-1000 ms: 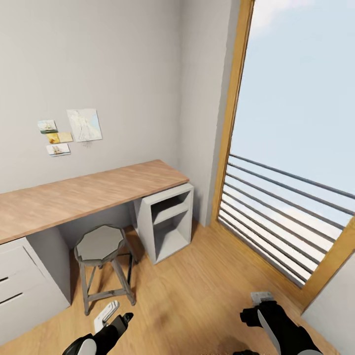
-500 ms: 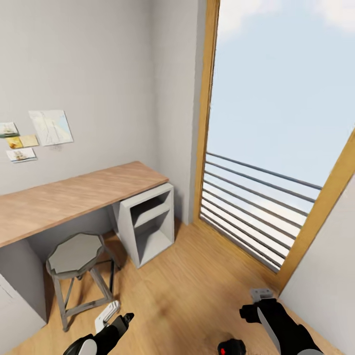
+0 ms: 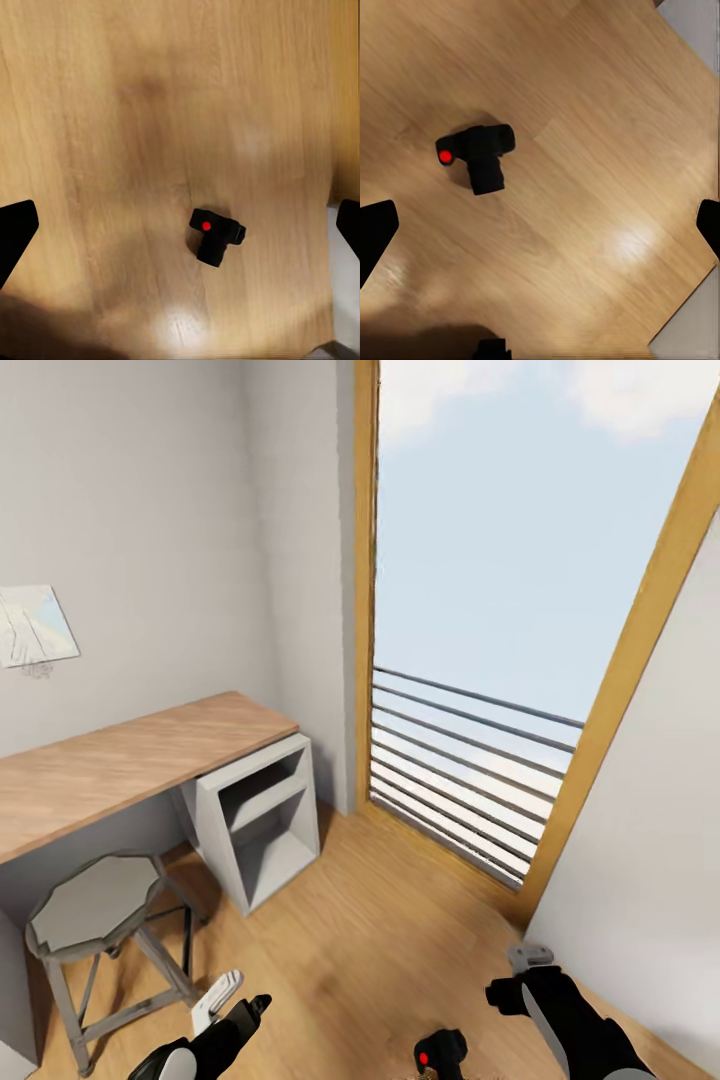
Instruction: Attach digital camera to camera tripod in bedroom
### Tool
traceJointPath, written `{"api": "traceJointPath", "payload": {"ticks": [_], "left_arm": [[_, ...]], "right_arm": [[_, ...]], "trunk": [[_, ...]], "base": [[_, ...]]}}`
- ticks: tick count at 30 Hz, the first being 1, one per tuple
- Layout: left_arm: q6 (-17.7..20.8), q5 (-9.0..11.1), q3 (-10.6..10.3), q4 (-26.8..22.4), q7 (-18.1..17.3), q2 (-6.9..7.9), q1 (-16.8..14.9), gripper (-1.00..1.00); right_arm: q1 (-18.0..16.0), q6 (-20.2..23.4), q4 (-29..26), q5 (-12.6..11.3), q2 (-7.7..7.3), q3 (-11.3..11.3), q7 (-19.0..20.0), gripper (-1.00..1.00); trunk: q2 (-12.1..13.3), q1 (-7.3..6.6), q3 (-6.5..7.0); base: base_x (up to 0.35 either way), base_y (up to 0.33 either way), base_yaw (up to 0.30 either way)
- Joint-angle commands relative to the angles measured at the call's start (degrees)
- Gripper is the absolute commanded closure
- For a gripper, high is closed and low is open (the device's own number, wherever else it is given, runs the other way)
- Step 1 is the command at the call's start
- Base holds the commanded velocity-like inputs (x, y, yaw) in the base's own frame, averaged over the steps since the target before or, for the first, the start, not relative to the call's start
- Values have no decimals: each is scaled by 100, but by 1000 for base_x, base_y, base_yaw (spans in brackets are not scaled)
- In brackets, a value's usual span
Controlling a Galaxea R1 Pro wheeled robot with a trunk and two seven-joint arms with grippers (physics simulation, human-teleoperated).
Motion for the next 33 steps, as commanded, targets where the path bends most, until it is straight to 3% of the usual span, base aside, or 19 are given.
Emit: {"api": "traceJointPath", "payload": {"ticks": [1, 22, 33], "left_arm": [[27, 61, 12, -12, 41, -4, -1, -100], [36, 63, 12, -11, 18, 3, -1, -100], [35, 65, 12, -4, 14, -1, -1, -100]], "right_arm": [[-2, 30, -6, 10, -3, 15, -3, -100], [23, 23, -11, 12, -3, 56, -3, -100], [20, -15, -15, 19, 0, 76, -9, -100]], "trunk": [[-4, 0, -7], [-4, 0, -45], [-4, 0, -66]], "base": [[0, 0, -276], [0, 178, -276], [0, 67, -276]]}}
